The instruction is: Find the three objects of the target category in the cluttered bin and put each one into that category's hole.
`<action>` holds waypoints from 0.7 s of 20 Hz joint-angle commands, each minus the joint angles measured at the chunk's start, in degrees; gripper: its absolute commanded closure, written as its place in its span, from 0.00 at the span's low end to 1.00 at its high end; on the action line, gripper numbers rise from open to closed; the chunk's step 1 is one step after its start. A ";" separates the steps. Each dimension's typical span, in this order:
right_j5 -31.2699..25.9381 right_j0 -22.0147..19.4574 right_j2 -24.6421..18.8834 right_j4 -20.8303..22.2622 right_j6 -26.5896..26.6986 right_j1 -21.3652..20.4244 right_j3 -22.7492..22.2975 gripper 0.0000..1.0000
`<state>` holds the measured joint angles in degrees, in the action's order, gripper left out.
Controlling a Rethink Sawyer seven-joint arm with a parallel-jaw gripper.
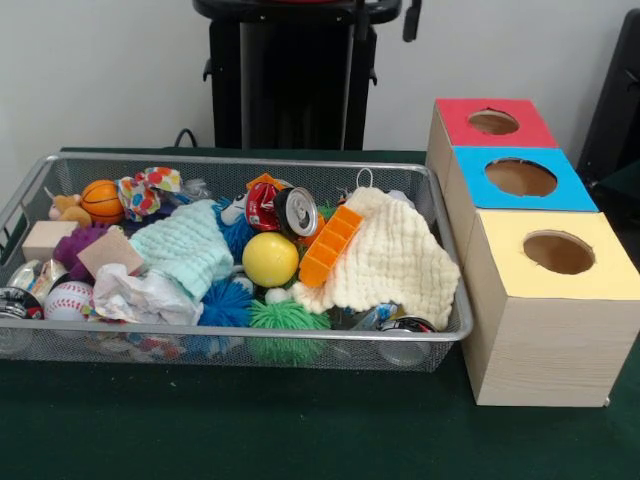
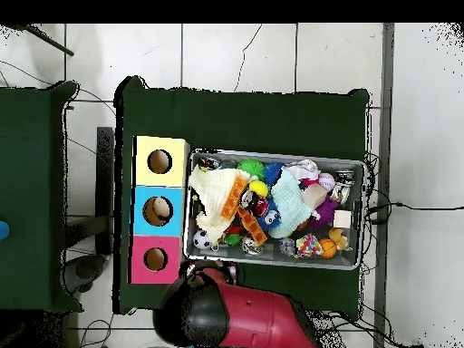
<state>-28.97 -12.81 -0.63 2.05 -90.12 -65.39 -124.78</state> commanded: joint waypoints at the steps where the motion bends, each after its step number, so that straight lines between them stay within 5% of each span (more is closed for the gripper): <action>1: 5.21 -6.92 -8.07 5.43 5.63 4.78 2.19 0.00; 14: 6.75 -21.40 -19.79 14.08 11.25 8.25 3.40 0.00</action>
<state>-25.24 -29.47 -10.80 10.00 -90.12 -61.39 -124.75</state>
